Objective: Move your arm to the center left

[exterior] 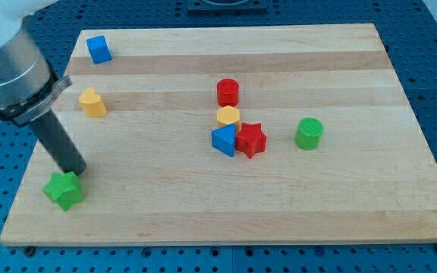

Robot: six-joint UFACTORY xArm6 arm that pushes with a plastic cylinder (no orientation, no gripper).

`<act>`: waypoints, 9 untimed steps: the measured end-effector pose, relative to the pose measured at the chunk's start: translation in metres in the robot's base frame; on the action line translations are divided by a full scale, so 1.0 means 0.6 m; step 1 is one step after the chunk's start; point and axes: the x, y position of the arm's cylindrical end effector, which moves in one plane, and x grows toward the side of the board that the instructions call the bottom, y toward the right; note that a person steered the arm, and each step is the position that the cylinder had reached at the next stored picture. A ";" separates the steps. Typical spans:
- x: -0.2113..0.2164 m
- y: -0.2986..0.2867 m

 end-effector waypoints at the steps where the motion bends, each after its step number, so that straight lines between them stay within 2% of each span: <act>1: -0.012 0.097; 3: -0.012 0.116; 4: -0.076 0.133; 5: -0.180 0.162; 6: -0.188 0.165; 7: -0.242 0.218; 9: -0.254 0.235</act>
